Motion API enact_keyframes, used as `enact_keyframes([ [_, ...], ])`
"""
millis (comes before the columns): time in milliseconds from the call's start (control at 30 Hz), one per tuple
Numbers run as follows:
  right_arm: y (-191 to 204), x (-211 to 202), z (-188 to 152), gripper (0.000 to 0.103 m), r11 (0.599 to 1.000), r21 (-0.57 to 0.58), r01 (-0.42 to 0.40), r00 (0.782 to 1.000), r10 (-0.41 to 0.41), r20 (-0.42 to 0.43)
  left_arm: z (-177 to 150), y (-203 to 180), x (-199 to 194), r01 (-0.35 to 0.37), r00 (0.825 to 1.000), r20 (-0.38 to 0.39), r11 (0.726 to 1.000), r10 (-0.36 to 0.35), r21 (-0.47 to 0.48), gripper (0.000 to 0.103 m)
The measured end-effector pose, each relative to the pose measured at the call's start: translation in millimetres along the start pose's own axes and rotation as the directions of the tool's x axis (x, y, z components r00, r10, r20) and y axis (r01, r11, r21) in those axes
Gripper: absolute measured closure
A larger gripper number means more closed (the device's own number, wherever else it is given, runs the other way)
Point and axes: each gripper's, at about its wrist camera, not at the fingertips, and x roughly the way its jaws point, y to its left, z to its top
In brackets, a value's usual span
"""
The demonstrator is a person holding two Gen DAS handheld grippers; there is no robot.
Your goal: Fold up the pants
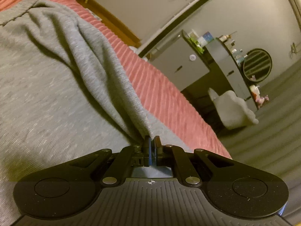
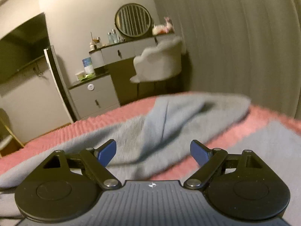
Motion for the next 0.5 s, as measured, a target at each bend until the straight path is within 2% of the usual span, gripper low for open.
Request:
enact_keyframes([
  [133,24.2,43.3,33.6,0.017,0.988,-0.144,0.06,0.998,-0.057,0.026,-2.7,0.3,-3.0,0.005,1.0,0.001,1.0,-0.005,0.011,0.099],
  [200,37.8,74.4,45.8,0.025,0.968,-0.229,0.102,0.993,-0.111,-0.028,-3.3,-0.8,-4.3,0.001,1.0,0.005,1.0,-0.001,0.02,0.099],
  [267,41.9,109.0,52.9,0.061,0.943,-0.279,0.184,0.961,-0.232,-0.152,-5.3,0.1,-6.6,0.002,1.0,0.003,1.0,-0.002,0.011,0.099],
  [300,40.3,118.7,54.6,0.065,0.937,-0.278,0.212,0.943,-0.271,-0.194,-6.1,0.6,-6.6,0.0,1.0,0.002,1.0,0.0,0.012,0.099],
  [367,30.2,133.6,55.6,0.067,0.916,-0.281,0.286,0.901,-0.357,-0.248,-7.7,2.6,-6.9,-0.008,1.0,0.0,1.0,0.008,0.021,0.099],
  [400,25.7,133.9,55.8,0.07,0.917,-0.266,0.297,0.898,-0.363,-0.247,-10.3,5.3,-7.8,-0.011,1.0,-0.005,1.0,0.011,0.018,0.099],
  [467,12.7,131.8,55.2,0.095,0.933,-0.238,0.27,0.907,-0.33,-0.263,-13.1,9.0,-8.9,-0.009,1.0,-0.012,1.0,0.01,0.011,0.099],
  [500,7.1,126.7,56.7,0.095,0.946,-0.223,0.236,0.917,-0.292,-0.27,-14.9,10.4,-12.1,-0.009,1.0,-0.009,1.0,0.009,0.017,0.099],
])
